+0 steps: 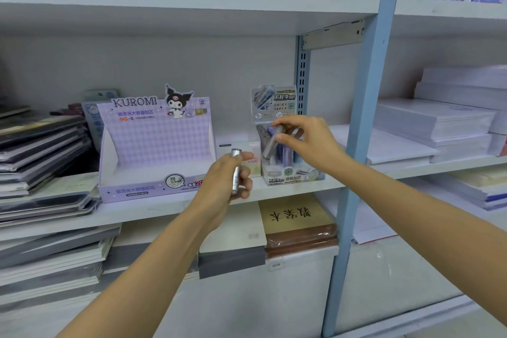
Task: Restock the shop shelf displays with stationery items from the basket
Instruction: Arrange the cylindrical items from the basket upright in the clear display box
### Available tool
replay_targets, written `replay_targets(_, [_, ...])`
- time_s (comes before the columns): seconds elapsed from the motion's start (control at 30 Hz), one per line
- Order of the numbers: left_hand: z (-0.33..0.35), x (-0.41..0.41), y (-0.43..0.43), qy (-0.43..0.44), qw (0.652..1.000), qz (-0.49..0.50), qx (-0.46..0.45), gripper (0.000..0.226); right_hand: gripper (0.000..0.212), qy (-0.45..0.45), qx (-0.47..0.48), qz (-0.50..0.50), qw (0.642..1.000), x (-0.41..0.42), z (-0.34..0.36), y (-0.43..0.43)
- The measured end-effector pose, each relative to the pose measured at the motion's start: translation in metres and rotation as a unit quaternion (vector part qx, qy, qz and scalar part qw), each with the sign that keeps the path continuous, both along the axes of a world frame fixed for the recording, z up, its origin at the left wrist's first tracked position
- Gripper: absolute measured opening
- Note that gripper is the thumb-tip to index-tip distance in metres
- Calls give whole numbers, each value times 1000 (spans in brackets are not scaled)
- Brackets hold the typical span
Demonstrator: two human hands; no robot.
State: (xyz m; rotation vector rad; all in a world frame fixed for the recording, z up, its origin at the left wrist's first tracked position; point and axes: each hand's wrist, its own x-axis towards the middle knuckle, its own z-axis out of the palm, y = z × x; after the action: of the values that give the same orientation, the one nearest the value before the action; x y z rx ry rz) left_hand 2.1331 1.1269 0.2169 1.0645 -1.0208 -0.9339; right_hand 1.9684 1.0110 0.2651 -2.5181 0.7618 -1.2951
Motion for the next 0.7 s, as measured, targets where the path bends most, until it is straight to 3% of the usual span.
replay_targets(0.17, [-6,4,3,-62,997,-41,-17,24,32,94,-64,-25,993,3,-5,-6])
replay_targets(0.33, [-10,3,0,-41,998,-48,-8,16,34,153,-59,-18,986,-10,1,-10])
replay_targets(0.43, [-12,-1,-2,-50,998,-42,-20,5,33,120,-42,-9,992,-6,-3,-8])
replay_targets(0.7, [-12,-3,-1,-46,998,-41,-34,10,14,79,-73,-8,994,-1,-21,-15])
